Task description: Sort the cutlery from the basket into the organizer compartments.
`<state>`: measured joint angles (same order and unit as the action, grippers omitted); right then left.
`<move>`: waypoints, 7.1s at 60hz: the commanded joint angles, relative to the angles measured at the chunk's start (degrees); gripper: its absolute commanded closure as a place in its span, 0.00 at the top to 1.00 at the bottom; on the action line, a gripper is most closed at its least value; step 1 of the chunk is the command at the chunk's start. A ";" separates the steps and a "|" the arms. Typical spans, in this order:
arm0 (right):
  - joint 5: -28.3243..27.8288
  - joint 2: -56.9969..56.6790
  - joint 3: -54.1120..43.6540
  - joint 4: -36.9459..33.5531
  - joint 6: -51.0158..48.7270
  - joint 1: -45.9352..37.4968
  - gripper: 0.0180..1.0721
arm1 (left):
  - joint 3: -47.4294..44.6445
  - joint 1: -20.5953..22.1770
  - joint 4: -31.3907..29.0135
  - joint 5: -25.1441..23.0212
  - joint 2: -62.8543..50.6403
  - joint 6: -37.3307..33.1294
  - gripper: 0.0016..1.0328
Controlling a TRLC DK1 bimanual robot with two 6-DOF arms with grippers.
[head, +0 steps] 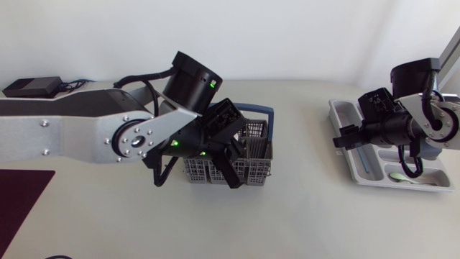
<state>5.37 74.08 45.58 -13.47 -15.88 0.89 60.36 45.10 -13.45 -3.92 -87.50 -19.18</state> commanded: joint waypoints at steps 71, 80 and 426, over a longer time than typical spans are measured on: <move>-13.54 -27.33 -6.56 -9.03 -6.53 18.10 0.67 | 20.85 -4.06 -25.13 -5.74 11.13 -8.24 0.03; -19.78 -29.26 -4.80 -11.84 -5.65 21.79 0.67 | 24.54 -5.64 -28.47 -10.23 12.18 -7.98 0.03; -12.66 -5.09 5.48 -5.60 -6.45 -13.10 0.72 | -0.68 -15.92 -19.59 -4.69 18.60 -5.87 0.93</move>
<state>-8.49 71.59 52.84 -17.32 -23.77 -14.83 58.78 31.31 -30.76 -6.76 -69.12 -27.90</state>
